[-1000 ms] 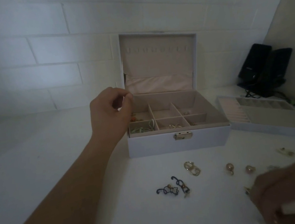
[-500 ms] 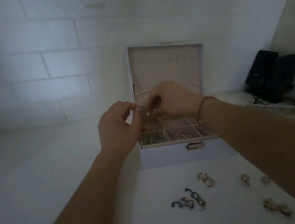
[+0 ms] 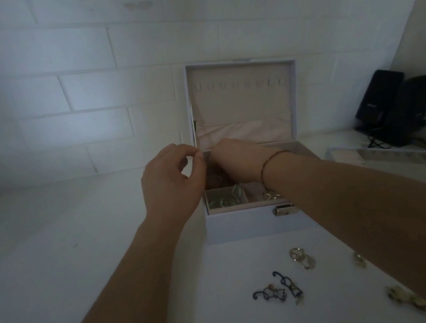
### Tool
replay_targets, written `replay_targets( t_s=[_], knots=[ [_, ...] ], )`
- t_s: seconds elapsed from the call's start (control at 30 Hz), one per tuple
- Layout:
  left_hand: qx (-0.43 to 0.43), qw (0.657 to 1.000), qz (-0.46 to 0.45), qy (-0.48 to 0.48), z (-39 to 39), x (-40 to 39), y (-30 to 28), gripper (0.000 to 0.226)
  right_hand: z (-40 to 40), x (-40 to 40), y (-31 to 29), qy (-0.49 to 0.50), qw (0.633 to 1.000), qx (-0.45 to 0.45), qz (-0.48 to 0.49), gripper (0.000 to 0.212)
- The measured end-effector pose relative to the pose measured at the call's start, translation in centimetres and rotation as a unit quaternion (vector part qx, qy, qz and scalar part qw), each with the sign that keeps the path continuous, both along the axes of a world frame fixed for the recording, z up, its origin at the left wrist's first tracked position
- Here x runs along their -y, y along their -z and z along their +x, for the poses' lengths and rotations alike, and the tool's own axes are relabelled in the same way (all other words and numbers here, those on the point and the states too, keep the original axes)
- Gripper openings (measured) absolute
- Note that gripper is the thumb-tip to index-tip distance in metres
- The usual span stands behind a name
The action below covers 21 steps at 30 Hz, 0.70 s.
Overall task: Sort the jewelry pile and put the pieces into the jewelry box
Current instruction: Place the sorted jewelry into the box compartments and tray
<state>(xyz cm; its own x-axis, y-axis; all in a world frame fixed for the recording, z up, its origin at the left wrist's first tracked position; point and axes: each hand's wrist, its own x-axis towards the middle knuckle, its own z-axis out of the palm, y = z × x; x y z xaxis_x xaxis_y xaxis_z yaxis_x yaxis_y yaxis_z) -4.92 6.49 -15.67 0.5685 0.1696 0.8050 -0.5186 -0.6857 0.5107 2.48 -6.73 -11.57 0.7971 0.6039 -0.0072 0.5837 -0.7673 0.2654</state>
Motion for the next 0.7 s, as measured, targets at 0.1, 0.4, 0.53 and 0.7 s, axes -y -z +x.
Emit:
replay_targets(
  t_s=[0.1,0.4,0.53,0.7],
  knots=[
    [0.0,1.0,-0.002,-0.006,0.0,-0.1,0.0,0.015,-0.3,1.1,-1.0,0.001,0.998,-0.007,0.058,0.017],
    [-0.037,0.999,-0.036,0.018,-0.2,0.3,-0.1,0.015,-11.4,10.8,-4.6,-0.045,0.951,0.029,0.306,0.013],
    [-0.048,0.998,-0.047,0.013,-0.3,0.5,-0.1,0.016,-17.2,14.2,-1.8,-0.033,0.95,0.006,0.311,0.014],
    [-0.069,0.996,-0.053,0.018,-0.5,0.7,0.3,0.013,-19.4,17.8,0.7,-0.001,0.972,0.019,0.233,0.023]
  ],
)
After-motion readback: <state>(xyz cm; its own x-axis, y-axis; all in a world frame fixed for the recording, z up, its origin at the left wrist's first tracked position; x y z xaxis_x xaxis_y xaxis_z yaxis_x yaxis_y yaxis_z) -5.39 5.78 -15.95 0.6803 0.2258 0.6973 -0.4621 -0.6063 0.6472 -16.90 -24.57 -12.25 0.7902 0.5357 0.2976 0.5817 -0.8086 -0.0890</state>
